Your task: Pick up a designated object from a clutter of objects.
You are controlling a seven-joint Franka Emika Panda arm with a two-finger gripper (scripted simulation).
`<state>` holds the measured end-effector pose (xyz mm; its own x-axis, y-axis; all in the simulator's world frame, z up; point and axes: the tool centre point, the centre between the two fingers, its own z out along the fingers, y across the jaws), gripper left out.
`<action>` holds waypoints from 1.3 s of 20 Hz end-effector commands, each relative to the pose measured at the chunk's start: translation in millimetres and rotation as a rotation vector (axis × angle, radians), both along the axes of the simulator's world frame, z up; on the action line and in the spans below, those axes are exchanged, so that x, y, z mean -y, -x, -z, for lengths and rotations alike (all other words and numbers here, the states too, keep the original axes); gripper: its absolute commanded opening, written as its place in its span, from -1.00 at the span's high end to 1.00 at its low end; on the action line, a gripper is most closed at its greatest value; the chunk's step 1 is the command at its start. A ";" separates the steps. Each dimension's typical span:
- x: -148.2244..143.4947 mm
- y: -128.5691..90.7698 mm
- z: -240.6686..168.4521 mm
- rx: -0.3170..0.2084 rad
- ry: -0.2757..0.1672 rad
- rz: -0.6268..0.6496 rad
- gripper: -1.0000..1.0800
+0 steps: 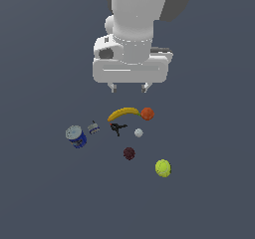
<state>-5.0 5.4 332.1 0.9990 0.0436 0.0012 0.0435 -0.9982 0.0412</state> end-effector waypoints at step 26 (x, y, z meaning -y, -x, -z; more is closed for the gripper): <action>159.4 -35.6 130.7 -0.019 -0.019 -0.313 -0.92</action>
